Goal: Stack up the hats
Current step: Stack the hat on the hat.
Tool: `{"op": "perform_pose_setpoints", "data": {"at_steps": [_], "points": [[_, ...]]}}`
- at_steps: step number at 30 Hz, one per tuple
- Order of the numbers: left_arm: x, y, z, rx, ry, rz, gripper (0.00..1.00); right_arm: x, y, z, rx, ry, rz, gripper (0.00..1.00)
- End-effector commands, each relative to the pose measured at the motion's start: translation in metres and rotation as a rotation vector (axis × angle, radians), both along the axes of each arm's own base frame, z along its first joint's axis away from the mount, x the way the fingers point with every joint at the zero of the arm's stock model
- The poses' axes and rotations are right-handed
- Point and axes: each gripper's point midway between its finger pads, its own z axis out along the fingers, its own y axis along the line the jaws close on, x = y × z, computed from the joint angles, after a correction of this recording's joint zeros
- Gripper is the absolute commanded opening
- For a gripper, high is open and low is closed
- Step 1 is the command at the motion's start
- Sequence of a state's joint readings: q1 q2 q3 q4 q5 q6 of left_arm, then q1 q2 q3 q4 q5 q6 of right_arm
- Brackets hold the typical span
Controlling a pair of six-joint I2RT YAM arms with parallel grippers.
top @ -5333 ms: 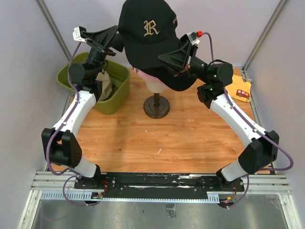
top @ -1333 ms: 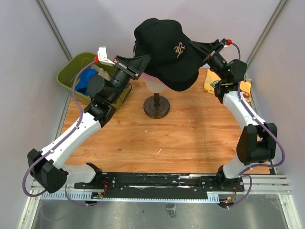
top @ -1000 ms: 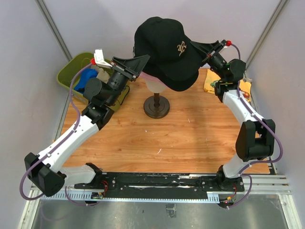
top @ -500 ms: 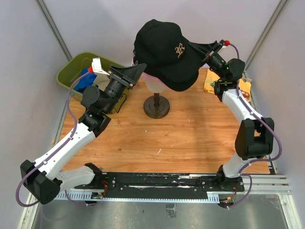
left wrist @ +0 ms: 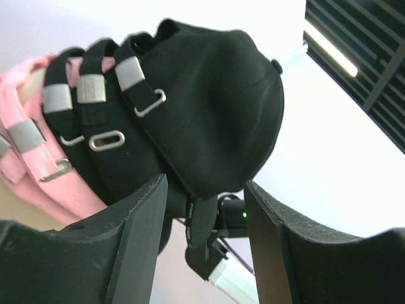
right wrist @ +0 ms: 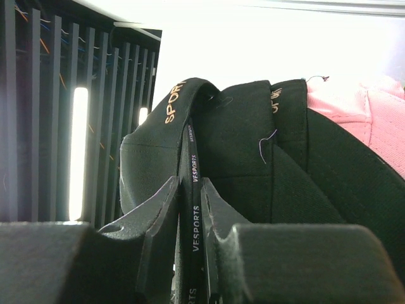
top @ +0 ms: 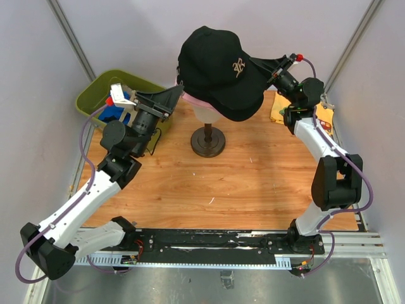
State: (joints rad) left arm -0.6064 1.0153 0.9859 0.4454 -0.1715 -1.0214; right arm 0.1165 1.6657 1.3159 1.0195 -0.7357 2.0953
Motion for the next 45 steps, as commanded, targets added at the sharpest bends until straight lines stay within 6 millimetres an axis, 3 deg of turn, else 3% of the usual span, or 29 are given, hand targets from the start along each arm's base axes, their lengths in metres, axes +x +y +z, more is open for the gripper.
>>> {"op": "perform_pose_setpoints", "data": {"at_steps": [1, 7, 14, 22, 26, 37, 45], "points": [[0.006, 0.025, 0.015, -0.009, -0.005, 0.146, 0.57, -0.003, -0.006, 0.015, 0.033, 0.004, 0.045, 0.20], [0.027, 0.042, 0.029, -0.015, 0.010, 0.220, 0.64, -0.004, -0.004, 0.011, 0.004, 0.004, 0.055, 0.20], [0.065, 0.053, 0.041, -0.003, 0.035, 0.213, 0.68, -0.003, -0.002, 0.009, -0.021, 0.008, 0.058, 0.22], [0.097, 0.044, 0.035, 0.022, 0.039, 0.096, 0.59, -0.003, -0.002, 0.005, -0.030, 0.017, 0.060, 0.23], [0.102, 0.034, 0.035, 0.092, 0.031, 0.057, 0.48, -0.002, -0.003, 0.004, -0.033, 0.023, 0.060, 0.23], [0.105, 0.028, 0.030, 0.271, 0.058, 0.053, 0.47, -0.003, -0.003, 0.006, -0.043, 0.019, 0.062, 0.24], [0.114, 0.024, 0.010, 0.369, 0.134, 0.043, 0.47, 0.000, -0.002, 0.004, -0.056, 0.023, 0.063, 0.24]]}}
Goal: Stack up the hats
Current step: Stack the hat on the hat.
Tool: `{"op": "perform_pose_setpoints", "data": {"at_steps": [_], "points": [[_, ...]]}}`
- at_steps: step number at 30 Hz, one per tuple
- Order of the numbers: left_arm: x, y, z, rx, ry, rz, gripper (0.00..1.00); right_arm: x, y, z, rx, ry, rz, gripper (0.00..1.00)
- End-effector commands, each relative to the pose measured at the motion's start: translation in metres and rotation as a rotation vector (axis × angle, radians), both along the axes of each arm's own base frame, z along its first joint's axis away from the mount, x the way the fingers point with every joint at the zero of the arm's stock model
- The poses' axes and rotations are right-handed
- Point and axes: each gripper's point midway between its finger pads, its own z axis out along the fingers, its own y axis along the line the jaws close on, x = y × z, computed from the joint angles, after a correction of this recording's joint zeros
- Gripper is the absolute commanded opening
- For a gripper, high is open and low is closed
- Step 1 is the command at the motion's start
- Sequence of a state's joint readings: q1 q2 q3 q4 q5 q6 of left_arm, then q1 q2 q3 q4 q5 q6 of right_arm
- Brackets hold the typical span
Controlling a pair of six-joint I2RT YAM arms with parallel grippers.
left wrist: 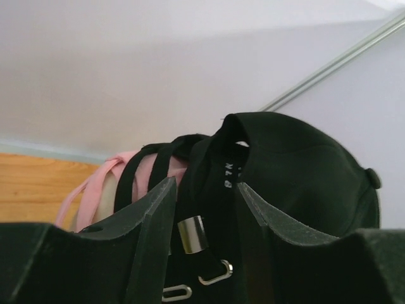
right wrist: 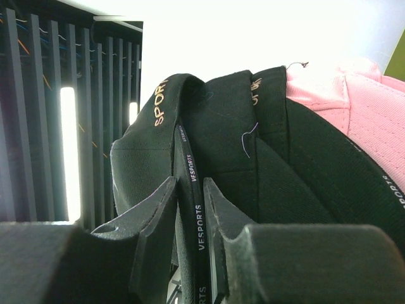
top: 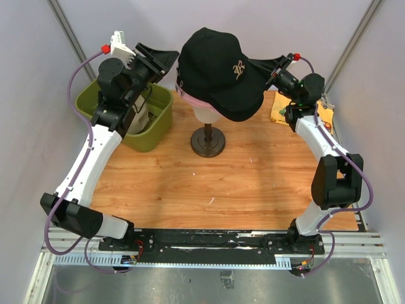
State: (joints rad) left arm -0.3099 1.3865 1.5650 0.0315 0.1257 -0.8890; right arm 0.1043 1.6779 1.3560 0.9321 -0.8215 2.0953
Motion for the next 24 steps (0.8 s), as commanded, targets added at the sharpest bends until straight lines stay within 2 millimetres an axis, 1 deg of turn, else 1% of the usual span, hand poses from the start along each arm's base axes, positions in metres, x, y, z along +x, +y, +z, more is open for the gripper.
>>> {"op": "perform_pose_setpoints", "data": {"at_steps": [1, 3, 5, 11, 15, 22, 24], "points": [[0.005, -0.001, -0.019, 0.089, 0.053, -0.004, 0.47, -0.001, -0.006, 0.011, -0.006, -0.030, 0.002, 0.24], [0.009, 0.001, -0.025, 0.107, 0.080, 0.011, 0.47, -0.001, -0.005, 0.010, -0.009, -0.027, 0.002, 0.24], [0.010, 0.002, -0.025, 0.113, 0.084, 0.020, 0.48, -0.001, -0.005, 0.009, -0.012, -0.026, 0.001, 0.24], [0.014, 0.000, -0.022, 0.137, 0.075, 0.015, 0.49, 0.000, -0.004, 0.008, -0.024, -0.026, 0.001, 0.24], [0.013, 0.001, -0.014, 0.136, 0.053, 0.006, 0.52, 0.001, -0.004, 0.008, -0.032, -0.027, 0.001, 0.24], [0.020, -0.008, -0.014, 0.186, 0.071, -0.036, 0.54, 0.003, -0.003, 0.009, -0.044, -0.029, 0.000, 0.24], [0.025, -0.009, -0.023, 0.210, 0.108, -0.041, 0.53, 0.003, -0.003, 0.011, -0.045, -0.031, 0.001, 0.24]]}}
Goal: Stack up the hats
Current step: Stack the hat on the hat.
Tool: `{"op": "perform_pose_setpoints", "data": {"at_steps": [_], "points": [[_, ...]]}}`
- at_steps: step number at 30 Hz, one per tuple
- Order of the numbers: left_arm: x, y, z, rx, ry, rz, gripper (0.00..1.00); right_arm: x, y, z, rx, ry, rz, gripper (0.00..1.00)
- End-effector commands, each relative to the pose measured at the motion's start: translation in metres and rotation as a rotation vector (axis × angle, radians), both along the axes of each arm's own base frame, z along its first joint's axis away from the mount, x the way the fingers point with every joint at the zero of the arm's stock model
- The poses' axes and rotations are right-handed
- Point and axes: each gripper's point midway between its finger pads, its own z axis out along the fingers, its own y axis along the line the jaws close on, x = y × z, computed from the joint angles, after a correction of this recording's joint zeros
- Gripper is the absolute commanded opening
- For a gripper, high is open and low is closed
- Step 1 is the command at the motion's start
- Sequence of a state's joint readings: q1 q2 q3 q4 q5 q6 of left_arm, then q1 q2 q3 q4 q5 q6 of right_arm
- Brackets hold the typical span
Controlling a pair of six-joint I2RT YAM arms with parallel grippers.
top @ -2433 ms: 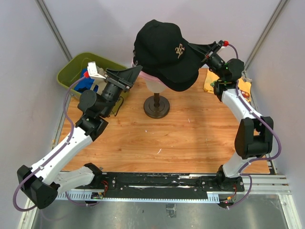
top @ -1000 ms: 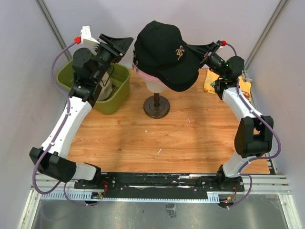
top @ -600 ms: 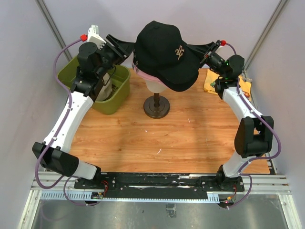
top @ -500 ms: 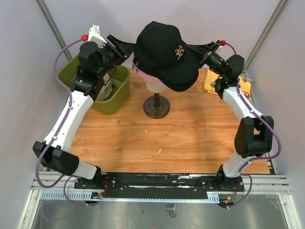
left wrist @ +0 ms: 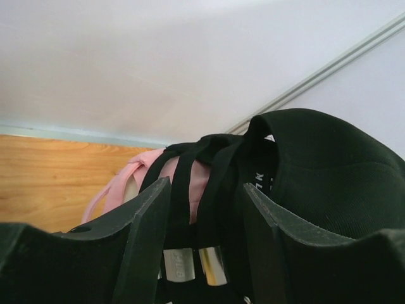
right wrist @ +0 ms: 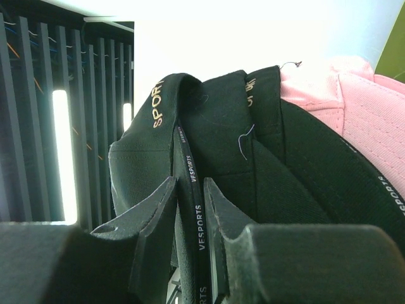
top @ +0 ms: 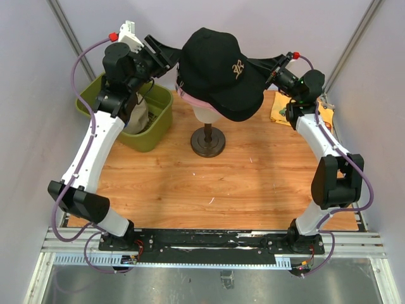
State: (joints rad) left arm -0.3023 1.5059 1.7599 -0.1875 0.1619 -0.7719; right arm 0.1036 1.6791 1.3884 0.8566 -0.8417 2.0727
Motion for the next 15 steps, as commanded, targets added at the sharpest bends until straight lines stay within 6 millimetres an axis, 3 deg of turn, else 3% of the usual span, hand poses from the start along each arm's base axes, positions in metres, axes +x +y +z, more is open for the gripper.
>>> {"op": "perform_pose_setpoints", "data": {"at_steps": [1, 12, 15], "points": [[0.004, -0.003, -0.008, 0.067, 0.040, -0.029, 0.53, 0.001, -0.005, 0.011, -0.019, -0.056, -0.008, 0.24], [0.019, 0.008, -0.024, 0.186, 0.113, 0.034, 0.44, 0.007, -0.004, 0.007, -0.029, -0.050, -0.009, 0.25], [0.021, 0.008, -0.026, 0.201, 0.117, 0.036, 0.36, 0.009, -0.003, 0.004, -0.034, -0.044, -0.010, 0.25]]}}
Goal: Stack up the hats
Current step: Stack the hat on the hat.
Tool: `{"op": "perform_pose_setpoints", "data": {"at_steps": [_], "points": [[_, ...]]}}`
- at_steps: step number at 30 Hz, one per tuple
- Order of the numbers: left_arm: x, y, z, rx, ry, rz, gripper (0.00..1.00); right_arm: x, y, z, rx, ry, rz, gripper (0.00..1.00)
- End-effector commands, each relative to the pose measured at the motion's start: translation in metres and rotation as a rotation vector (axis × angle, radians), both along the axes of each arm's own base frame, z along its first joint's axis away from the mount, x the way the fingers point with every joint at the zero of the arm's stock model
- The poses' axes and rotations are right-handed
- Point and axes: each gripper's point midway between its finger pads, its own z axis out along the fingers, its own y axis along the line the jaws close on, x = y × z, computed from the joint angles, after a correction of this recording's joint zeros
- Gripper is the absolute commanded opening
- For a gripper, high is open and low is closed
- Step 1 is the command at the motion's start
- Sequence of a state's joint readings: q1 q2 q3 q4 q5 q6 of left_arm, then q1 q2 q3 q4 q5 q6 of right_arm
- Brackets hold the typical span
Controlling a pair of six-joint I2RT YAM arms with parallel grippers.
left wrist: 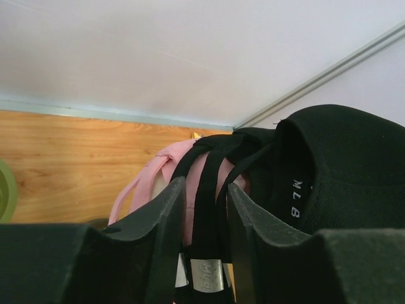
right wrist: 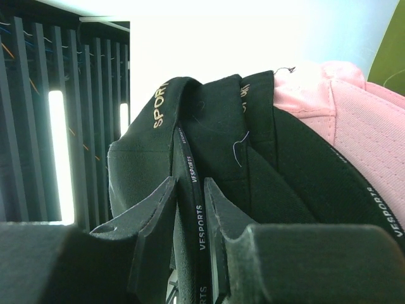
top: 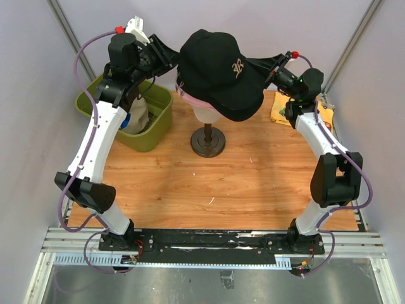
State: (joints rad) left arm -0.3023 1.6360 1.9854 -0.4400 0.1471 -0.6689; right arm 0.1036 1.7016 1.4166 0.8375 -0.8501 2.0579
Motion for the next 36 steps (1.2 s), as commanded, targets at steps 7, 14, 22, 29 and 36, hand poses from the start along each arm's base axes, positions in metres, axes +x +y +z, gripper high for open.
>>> {"op": "perform_pose_setpoints", "data": {"at_steps": [7, 14, 22, 29, 36], "points": [[0.006, 0.014, -0.009, 0.096, 0.026, 0.051, 0.04, 0.006, -0.007, 0.001, -0.022, -0.034, -0.020, 0.29], [0.002, 0.013, -0.007, 0.077, 0.016, 0.045, 0.01, 0.007, -0.018, 0.002, -0.033, -0.046, -0.064, 0.33], [0.001, 0.008, -0.006, 0.059, 0.013, 0.022, 0.00, -0.011, -0.048, 0.003, -0.164, -0.081, -0.197, 0.36], [-0.005, 0.010, -0.005, 0.058, 0.013, 0.024, 0.01, -0.049, -0.056, 0.005, -0.285, -0.122, -0.262, 0.41], [-0.008, 0.011, -0.007, 0.047, 0.023, 0.027, 0.01, -0.086, -0.057, -0.015, -0.395, -0.110, -0.299, 0.46]]}}
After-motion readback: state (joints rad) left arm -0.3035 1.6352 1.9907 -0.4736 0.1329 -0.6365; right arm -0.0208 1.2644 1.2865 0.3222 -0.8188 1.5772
